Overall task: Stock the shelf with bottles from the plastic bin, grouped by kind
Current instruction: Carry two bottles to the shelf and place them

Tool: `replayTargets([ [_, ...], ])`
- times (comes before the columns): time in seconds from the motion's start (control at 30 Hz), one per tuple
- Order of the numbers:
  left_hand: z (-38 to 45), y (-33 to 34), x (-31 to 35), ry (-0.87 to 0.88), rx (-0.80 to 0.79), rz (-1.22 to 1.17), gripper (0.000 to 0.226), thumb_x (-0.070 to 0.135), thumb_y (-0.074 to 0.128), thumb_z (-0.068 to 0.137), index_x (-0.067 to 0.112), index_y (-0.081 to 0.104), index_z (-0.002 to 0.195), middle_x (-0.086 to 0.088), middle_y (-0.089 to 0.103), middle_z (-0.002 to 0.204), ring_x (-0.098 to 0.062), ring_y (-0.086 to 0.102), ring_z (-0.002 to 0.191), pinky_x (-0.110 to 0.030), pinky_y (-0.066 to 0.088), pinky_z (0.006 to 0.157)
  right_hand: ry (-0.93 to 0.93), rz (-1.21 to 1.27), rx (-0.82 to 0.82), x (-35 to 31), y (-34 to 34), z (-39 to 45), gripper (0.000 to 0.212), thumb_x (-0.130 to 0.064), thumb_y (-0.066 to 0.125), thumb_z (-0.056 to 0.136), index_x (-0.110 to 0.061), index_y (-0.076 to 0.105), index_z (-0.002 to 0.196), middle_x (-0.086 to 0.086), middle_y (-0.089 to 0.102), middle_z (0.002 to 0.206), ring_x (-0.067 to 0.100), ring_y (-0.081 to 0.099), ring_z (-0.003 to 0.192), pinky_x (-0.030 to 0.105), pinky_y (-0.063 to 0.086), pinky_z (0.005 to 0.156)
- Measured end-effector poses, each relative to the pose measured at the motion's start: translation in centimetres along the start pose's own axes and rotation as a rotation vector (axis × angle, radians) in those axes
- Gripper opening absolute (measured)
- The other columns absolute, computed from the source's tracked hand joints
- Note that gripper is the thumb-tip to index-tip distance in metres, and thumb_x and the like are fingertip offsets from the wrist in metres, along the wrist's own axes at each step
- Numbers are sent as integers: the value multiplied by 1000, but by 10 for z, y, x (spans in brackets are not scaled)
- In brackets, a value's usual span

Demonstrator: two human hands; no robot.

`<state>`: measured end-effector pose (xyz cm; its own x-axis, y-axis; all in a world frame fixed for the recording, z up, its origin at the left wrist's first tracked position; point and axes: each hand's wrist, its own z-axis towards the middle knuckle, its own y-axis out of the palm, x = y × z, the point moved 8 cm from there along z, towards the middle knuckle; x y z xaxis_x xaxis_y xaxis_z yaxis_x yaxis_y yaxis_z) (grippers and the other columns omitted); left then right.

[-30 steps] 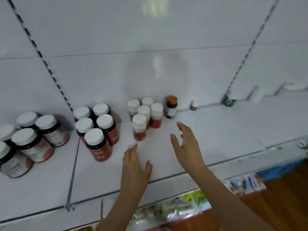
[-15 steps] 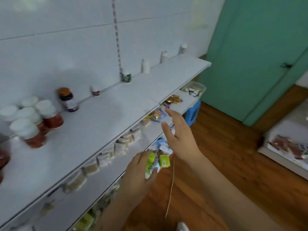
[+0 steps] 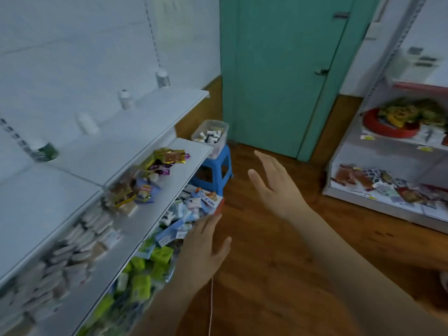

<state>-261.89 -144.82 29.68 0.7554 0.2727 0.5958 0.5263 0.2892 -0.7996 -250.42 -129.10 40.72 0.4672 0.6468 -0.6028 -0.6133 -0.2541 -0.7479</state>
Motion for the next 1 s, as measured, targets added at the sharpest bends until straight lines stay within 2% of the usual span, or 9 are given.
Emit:
replayTargets([
  [0.1, 36, 26, 28, 11, -18, 3, 74, 71, 29, 87, 31, 35, 148, 10, 38, 151, -10, 33, 140, -40, 34, 114, 23, -33, -1, 45, -25, 17, 63, -53, 34, 101, -20, 27, 154, -2, 32, 158, 12, 25, 145, 21, 15, 112],
  [0.23, 89, 46, 49, 20, -31, -26, 63, 60, 44, 93, 32, 32, 149, 12, 34, 152, -8, 33, 139, -40, 34, 114, 46, -80, 2, 90, -48, 49, 63, -55, 32, 102, -22, 26, 154, -2, 32, 158, 13, 25, 145, 28, 20, 114],
  [0.37, 153, 64, 56, 36, -31, -55, 61, 56, 49, 94, 32, 33, 149, 11, 37, 151, -7, 32, 140, -39, 33, 116, 44, -97, 16, 131, -55, 93, 64, -58, 29, 101, -22, 26, 154, -2, 33, 157, 13, 28, 145, 35, 25, 118],
  [0.47, 204, 88, 55, 55, -75, -88, 59, 57, 47, 94, 34, 34, 147, 13, 37, 150, -6, 31, 140, -36, 33, 115, 60, -93, 22, 164, -51, 133, 64, -60, 28, 101, -23, 27, 154, -3, 35, 156, 12, 29, 143, 34, 27, 117],
  [0.6, 295, 113, 47, 64, -113, -97, 61, 58, 45, 95, 35, 31, 149, 13, 34, 151, -6, 31, 138, -31, 31, 114, 121, -83, 31, 211, -39, 206, 64, -59, 28, 101, -22, 27, 154, -3, 35, 156, 12, 28, 144, 25, 21, 112],
  [0.7, 376, 113, 36, 55, -111, -112, 62, 58, 45, 95, 31, 32, 149, 8, 36, 151, -8, 34, 137, -28, 31, 110, 133, -111, -5, 234, -31, 273, 67, -61, 27, 101, -22, 25, 154, -2, 33, 157, 13, 28, 144, 27, 22, 112],
  [0.8, 450, 96, 30, 62, -99, -99, 70, 67, 39, 91, 27, 36, 148, 5, 40, 149, -12, 38, 136, -36, 37, 111, 139, -132, -30, 245, -34, 340, 67, -62, 26, 100, -22, 25, 155, -2, 33, 157, 14, 28, 145, 28, 22, 113],
  [0.93, 539, 75, 17, 56, -74, -89, 59, 51, 52, 95, 20, 42, 144, 0, 47, 143, -17, 45, 131, -40, 41, 108, 139, -136, -36, 262, -35, 418, 67, -60, 28, 101, -20, 25, 155, 0, 34, 157, 15, 29, 144, 31, 24, 115],
  [1.0, 574, 73, 8, 48, -65, -82, 57, 50, 52, 95, 21, 43, 143, 0, 49, 141, -16, 46, 129, -39, 42, 107, 144, -127, -40, 277, -29, 448, 67, -59, 28, 101, -19, 25, 154, 1, 35, 156, 16, 30, 144, 31, 24, 115],
])
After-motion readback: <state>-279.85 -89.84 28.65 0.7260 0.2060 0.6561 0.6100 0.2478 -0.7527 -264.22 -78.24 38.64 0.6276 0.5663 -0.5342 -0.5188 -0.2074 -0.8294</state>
